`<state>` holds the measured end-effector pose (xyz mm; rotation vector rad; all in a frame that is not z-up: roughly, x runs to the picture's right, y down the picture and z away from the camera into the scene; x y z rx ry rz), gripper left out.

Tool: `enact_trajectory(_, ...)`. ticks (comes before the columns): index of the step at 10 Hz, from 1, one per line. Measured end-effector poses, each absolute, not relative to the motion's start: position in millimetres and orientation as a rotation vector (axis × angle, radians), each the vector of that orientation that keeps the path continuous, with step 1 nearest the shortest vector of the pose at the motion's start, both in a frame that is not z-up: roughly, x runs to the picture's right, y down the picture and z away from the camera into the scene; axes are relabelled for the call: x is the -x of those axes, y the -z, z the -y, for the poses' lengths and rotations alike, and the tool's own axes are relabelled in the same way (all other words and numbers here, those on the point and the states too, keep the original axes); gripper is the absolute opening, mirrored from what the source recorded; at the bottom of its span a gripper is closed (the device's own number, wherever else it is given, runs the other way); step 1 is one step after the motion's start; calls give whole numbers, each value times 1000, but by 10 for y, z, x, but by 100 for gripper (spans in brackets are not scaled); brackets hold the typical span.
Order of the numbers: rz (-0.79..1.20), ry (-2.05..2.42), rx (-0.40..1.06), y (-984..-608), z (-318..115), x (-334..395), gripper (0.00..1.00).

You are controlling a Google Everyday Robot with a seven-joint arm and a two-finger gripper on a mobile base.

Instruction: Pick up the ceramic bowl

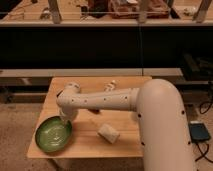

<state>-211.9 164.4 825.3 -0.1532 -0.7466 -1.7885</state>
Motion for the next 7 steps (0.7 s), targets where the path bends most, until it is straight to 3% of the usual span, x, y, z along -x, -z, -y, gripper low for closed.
enact_trajectory(5,667,1772,31,-7593,-1061,1760,13)
enact_trajectory(7,667,1791,12,-7488,-1006,1655,13)
